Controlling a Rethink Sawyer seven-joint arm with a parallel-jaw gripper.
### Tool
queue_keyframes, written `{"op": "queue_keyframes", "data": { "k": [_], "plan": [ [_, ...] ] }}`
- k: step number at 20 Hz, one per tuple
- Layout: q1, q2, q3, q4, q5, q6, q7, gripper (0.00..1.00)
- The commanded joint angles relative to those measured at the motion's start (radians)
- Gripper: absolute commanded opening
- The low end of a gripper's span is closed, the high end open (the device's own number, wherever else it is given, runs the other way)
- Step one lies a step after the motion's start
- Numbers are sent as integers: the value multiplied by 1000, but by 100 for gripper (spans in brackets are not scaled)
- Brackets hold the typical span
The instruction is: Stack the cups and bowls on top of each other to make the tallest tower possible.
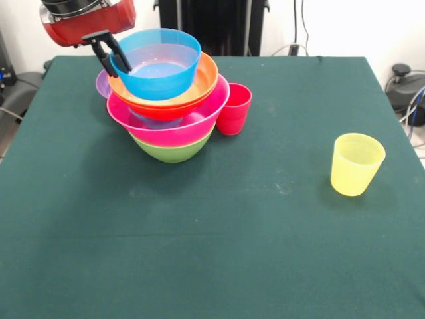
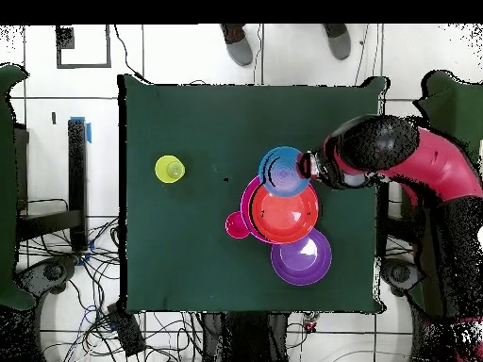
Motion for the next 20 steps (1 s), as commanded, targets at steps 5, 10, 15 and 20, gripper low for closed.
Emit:
{"op": "queue_keyframes", "data": {
  "k": [5,10,15,20],
  "plan": [
    [35,49,-64,17,-78,24,4,0],
    [38,53,-64,14,-74,28,-1,0],
    [36,35,-63,41,-64,29,3,0],
    [32,20,-63,73,-61,21,6,0]
  ]
}}
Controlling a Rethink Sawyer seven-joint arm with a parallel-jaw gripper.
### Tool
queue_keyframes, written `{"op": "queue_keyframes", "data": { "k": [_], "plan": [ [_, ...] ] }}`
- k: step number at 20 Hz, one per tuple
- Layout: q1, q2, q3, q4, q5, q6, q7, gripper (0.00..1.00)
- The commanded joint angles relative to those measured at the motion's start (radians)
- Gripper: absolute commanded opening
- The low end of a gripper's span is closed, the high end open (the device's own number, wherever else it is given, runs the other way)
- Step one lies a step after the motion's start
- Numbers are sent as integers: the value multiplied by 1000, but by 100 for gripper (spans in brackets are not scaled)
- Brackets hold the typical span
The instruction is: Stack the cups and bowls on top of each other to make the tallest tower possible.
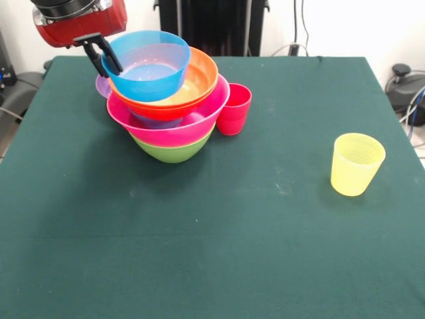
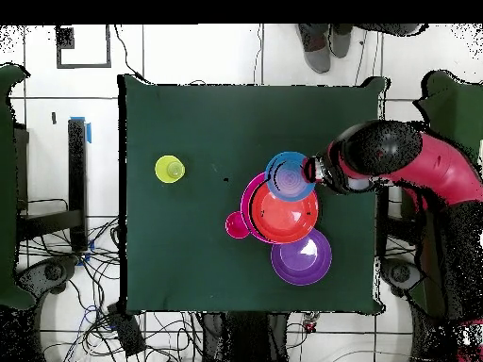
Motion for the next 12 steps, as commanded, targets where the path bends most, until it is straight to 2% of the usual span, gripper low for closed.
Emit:
{"op": "queue_keyframes", "data": {
  "k": [1,12],
  "plan": [
    [34,19,-37,70,-51,25,4,0],
    [37,7,-40,95,-58,28,2,0]
  ]
}}
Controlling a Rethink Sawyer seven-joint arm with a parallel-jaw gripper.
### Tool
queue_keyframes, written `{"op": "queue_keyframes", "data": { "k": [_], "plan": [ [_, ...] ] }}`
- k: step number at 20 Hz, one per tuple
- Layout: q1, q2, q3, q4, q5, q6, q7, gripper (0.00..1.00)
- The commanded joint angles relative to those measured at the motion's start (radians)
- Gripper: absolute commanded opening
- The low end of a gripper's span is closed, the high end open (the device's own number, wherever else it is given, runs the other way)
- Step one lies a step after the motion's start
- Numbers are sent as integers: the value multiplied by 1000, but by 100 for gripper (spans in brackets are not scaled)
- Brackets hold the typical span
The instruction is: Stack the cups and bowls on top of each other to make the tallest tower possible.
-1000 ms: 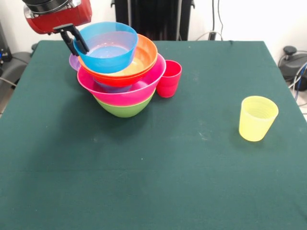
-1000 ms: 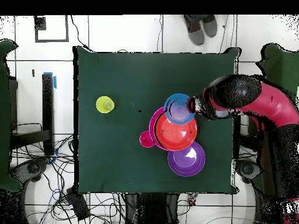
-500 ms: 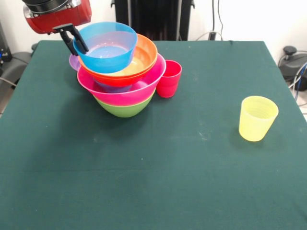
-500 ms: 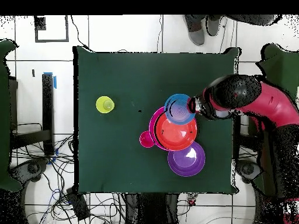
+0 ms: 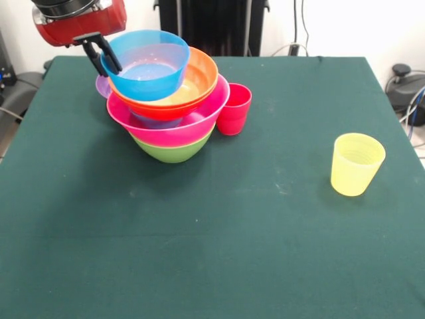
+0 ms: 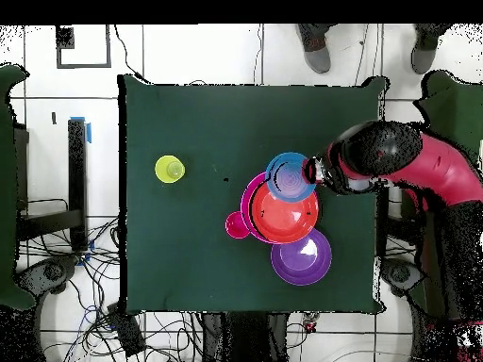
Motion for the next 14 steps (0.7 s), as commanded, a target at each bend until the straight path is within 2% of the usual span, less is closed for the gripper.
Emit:
{"op": "queue_keyframes", "data": {
  "k": [1,14],
  "plan": [
    [36,7,-40,95,-55,27,1,0],
    [33,-34,-37,162,-66,-1,-5,0]
  ]
}}
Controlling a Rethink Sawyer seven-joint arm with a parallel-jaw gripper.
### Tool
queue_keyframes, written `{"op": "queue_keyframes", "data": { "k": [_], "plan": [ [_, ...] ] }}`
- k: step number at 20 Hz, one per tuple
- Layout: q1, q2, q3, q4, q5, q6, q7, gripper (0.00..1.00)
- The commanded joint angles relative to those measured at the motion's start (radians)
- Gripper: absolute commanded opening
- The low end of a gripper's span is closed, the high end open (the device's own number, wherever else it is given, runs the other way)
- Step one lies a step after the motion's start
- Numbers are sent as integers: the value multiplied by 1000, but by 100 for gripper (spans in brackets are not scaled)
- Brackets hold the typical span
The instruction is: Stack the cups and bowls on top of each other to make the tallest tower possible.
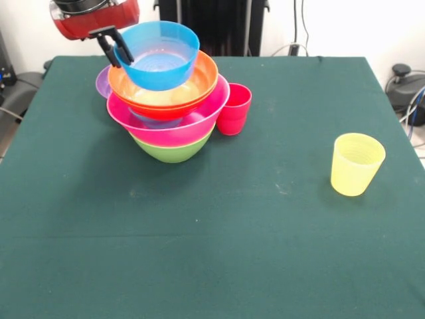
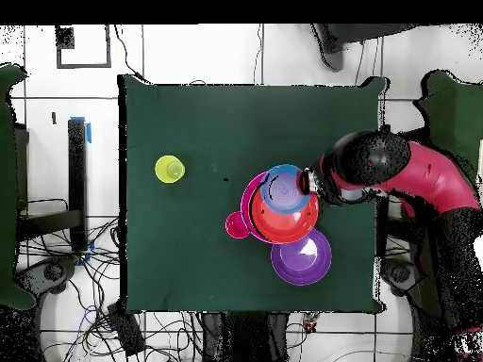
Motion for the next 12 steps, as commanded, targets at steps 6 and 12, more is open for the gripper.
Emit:
{"op": "queue_keyframes", "data": {
  "k": [6,12],
  "plan": [
    [34,-8,-39,101,-74,-16,1,0],
    [29,-3,-44,105,-92,-28,-3,0]
  ]
}}
